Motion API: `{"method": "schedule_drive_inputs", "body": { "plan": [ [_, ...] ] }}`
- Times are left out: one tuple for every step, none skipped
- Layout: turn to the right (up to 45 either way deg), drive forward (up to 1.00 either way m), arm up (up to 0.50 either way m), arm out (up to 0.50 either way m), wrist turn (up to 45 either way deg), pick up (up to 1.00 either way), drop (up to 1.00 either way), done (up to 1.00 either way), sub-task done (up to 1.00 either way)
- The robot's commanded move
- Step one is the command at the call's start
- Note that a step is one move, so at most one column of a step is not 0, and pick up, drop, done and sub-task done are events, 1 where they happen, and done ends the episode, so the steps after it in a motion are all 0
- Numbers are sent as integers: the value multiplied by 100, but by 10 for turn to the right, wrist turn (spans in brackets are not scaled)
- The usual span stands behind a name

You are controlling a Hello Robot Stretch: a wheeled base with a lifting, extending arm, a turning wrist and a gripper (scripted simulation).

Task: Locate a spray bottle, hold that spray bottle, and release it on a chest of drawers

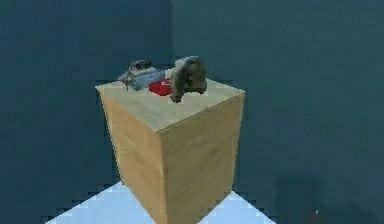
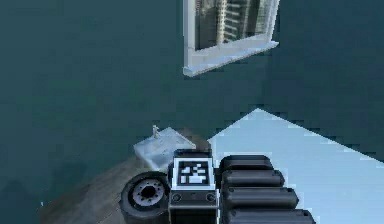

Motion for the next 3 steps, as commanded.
{"method": "schedule_drive_inputs", "body": {
  "plan": [
    [0,10,0,0,0,0,0,0,0],
    [-450,0,0,0,0,0,0,0,0],
    [-450,0,0,0,0,0,0,0,0]
  ]
}}
